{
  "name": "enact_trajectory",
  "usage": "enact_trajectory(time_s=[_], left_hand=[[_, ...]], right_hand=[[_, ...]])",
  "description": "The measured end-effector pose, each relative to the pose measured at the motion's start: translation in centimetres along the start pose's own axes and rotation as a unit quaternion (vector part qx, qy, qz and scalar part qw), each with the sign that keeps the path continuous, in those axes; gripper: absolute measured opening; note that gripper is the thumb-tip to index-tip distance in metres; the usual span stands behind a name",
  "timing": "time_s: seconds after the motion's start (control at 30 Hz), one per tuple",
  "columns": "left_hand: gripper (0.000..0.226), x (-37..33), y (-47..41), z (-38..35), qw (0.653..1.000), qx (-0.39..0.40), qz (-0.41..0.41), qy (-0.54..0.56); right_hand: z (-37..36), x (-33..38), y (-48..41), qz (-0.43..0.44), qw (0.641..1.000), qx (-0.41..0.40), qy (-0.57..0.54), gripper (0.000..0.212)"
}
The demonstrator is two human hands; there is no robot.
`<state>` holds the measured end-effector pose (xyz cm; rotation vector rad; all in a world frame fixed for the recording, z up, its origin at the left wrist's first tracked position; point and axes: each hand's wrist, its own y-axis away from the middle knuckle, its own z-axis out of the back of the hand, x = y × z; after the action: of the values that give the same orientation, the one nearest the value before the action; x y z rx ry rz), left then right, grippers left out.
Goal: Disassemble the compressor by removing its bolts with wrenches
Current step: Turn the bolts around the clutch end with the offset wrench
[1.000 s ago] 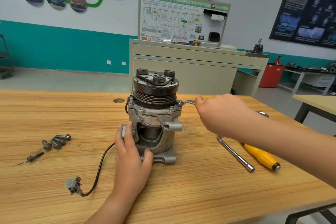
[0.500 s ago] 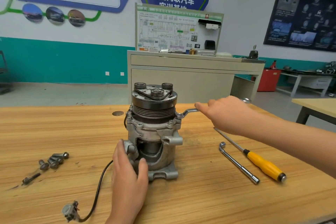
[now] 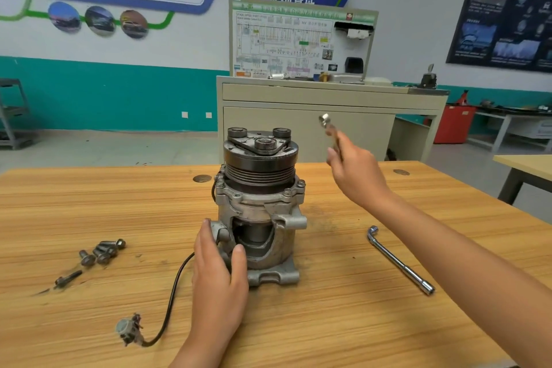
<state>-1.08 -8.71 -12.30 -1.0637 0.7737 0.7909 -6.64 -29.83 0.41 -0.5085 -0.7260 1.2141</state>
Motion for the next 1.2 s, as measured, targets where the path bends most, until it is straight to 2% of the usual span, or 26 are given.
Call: enact_trajectory(time_s=[0.03,0.1,0.2,0.3,0.4,0.63,0.77,0.93,1.1,1.2], left_hand=[[0.066,0.0,0.0,0.0,1.0,-0.001,-0.003,-0.001],[0.066,0.0,0.0,0.0,1.0,-0.001,-0.004,-0.004],[0.066,0.1,0.1,0.1,1.0,0.0,-0.002,-0.008],[0.066,0.0,0.1,0.1,1.0,-0.002,-0.002,-0.013],[0.068,0.1,0.1,0.2,1.0,-0.001,0.001,-0.018],[0.068,0.0,0.1,0.2,1.0,0.002,0.003,-0.02],[0.068,-0.2,0.2,0.3,1.0,0.006,0.006,-0.022],[0.068,-0.2,0.1,0.4,1.0,0.01,0.007,-0.019],[0.069,-0.3,0.2,0.4,1.0,0.01,0.014,-0.013],[0.069,-0.3,0.2,0.4,1.0,0.011,0.018,-0.015]], right_hand=[[0.8,0.2,0.6,-0.016,0.999,-0.023,-0.036,0.036],[2.6,0.9,1.7,0.002,1.0,-0.011,0.006,0.035],[4.4,2.1,3.6,0.024,0.98,0.095,0.172,0.034],[5.2,3.7,4.9,0.012,0.945,0.176,0.274,0.045],[5.3,5.2,5.2,0.016,0.925,0.21,0.316,0.054],[5.5,8.1,4.4,0.037,0.882,0.28,0.378,0.055],[5.1,7.6,4.2,0.065,0.864,0.272,0.419,0.056],[5.3,5.5,2.6,0.123,0.862,0.25,0.424,0.033],[5.2,3.7,1.4,0.187,0.851,0.227,0.434,0.043],[4.4,2.2,0.1,0.203,0.862,0.204,0.418,0.035]])
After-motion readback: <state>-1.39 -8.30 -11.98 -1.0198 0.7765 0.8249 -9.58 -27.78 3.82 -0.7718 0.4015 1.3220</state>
